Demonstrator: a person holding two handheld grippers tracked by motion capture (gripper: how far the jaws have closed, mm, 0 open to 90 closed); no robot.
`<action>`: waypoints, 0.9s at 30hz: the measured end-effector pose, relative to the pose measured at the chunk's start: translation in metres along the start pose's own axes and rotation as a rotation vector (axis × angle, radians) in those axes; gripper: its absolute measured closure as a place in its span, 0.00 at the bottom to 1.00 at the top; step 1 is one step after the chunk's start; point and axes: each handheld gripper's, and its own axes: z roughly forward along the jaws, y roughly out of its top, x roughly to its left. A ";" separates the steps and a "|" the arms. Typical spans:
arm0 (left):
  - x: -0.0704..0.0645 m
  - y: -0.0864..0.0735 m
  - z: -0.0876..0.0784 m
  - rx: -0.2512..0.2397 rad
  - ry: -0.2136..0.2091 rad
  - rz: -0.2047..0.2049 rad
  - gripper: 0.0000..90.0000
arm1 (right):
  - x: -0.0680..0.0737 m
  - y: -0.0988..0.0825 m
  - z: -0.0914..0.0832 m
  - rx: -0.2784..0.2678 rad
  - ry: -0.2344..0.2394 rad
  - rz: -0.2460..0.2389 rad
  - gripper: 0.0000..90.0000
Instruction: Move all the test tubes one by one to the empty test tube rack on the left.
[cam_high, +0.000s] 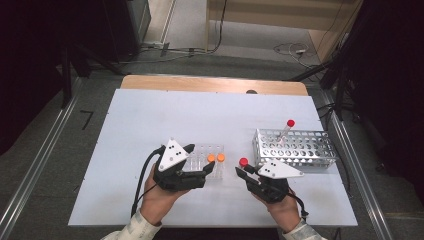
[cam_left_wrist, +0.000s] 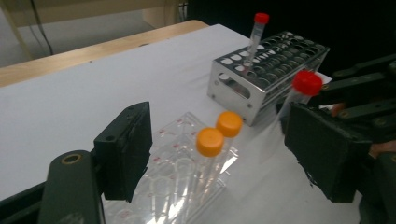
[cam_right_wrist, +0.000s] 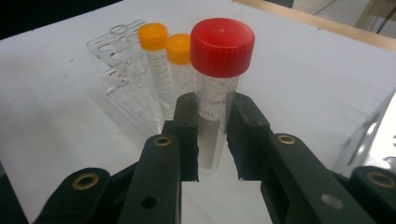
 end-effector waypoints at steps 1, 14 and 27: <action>-0.003 0.000 0.002 0.003 -0.013 0.008 0.30 | 0.002 0.000 0.002 0.001 0.009 -0.006 0.80; -0.035 -0.004 0.020 0.041 -0.137 0.084 0.60 | 0.029 0.002 0.009 0.006 0.088 -0.055 0.80; -0.036 -0.006 0.025 0.051 -0.132 0.094 0.72 | 0.033 0.004 0.010 -0.002 0.102 -0.053 0.80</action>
